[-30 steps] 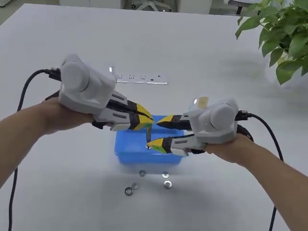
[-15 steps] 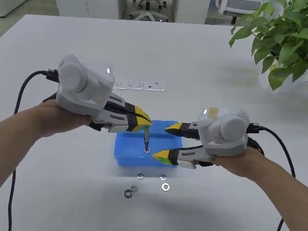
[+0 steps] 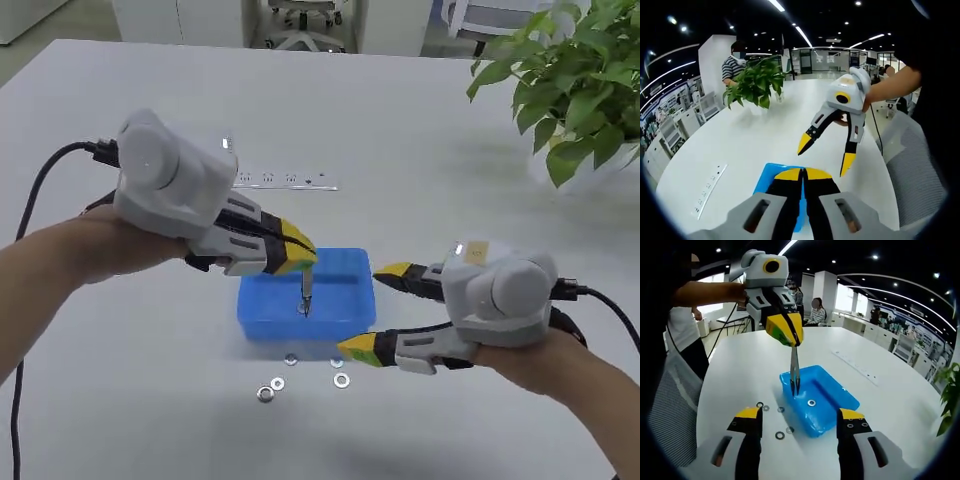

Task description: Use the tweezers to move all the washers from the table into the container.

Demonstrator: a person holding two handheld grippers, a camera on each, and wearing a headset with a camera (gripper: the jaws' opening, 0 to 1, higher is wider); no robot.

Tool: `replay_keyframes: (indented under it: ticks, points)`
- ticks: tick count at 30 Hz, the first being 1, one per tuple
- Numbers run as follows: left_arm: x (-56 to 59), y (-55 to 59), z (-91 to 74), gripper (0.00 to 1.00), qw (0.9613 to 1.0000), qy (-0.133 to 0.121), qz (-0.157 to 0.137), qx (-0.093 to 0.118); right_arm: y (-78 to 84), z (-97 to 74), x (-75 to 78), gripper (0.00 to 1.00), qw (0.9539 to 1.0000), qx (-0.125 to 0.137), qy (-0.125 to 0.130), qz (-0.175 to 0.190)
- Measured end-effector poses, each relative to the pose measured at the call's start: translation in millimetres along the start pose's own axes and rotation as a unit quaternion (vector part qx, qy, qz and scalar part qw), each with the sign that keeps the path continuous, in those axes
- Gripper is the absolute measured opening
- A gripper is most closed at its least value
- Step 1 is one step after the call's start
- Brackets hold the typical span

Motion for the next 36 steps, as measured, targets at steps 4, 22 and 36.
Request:
replay_keyframes:
  ticks: [4, 22, 36]
  points:
    - [7.9, 0.4, 2.6, 0.04, 1.0, 0.005, 0.002, -0.001, 5.4, -8.0, -3.9, 0.65, 1.0, -0.004, 0.003, 0.004]
    - [31.3, 8.2, 27.0, 0.05, 0.9995, 0.031, 0.006, 0.001, 21.2, -22.0, -20.7, 0.81, 0.9996, -0.007, -0.007, 0.025]
    - [40.7, 16.9, 51.0, 0.05, 0.9985, 0.055, 0.0, 0.001, 34.8, -25.1, -24.1, 0.82, 0.9993, -0.02, -0.011, 0.03]
Point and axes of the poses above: the centre of the closed fingertips' face, and the gripper's own axes: z roughly forward along the fingers, x roughly to its right, y roughly out of its underside, the point moved 6 cm from there along -z, roughly backward along the fingers, and after that the axes turned 7 degrees about y, right-handed, at the moved point
